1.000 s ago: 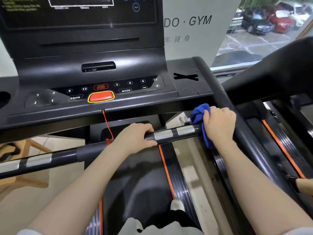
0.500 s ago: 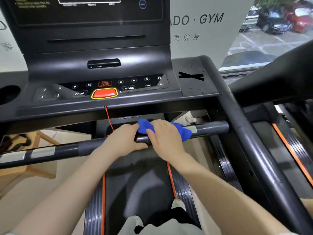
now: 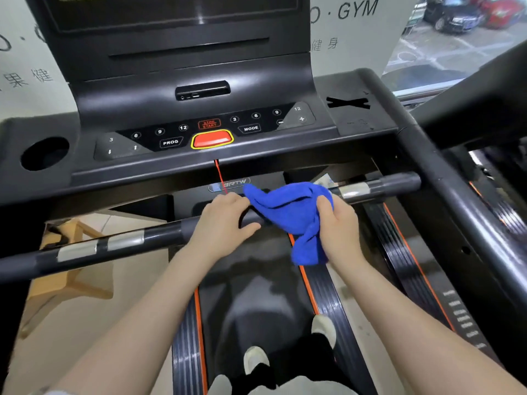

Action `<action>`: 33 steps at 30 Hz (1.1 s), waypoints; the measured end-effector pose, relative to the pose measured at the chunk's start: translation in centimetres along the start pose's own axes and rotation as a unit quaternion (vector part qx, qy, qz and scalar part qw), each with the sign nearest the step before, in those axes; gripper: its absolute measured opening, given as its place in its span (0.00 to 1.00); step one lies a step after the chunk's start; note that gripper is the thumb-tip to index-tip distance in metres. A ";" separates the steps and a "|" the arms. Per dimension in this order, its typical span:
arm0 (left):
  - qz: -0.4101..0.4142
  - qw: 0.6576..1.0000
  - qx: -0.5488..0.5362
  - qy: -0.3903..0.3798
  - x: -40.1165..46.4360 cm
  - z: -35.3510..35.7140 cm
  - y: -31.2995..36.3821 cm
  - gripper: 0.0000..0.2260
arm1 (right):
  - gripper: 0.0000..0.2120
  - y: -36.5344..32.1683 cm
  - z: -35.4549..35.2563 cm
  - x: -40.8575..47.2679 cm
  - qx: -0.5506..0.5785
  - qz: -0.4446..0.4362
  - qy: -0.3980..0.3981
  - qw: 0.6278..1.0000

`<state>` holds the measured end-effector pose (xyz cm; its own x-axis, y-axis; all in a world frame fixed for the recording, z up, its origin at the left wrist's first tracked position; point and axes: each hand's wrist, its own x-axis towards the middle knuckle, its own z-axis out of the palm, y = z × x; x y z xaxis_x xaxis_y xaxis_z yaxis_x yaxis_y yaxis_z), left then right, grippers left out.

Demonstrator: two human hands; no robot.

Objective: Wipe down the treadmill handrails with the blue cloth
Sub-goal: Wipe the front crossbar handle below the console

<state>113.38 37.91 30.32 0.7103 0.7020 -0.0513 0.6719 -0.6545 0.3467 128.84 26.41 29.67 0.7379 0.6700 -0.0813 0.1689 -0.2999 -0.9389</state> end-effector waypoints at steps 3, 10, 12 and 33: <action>0.008 0.998 0.033 0.053 -0.5 0.9 0.6 0.17 | 0.14 3.7 2.4 -1.8 0.156 0.231 -0.049 0.959; 0.011 0.998 0.050 0.030 -0.6 0.5 0.7 0.23 | 0.19 4.7 8.4 -0.3 0.561 0.421 -0.067 0.709; 0.006 0.999 0.043 0.026 -0.6 0.4 0.8 0.22 | 0.21 3.3 8.2 0.4 0.598 0.396 -0.079 0.692; 0.018 0.999 0.033 0.020 2.1 0.9 5.4 0.19 | 0.10 2.8 -6.0 3.9 0.124 0.002 0.268 0.955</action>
<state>118.70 35.64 31.27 0.7258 0.6879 -0.0021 0.6599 -0.6955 0.2842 136.10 24.04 28.73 0.9783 0.2043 0.0354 0.0543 -0.0878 -0.9947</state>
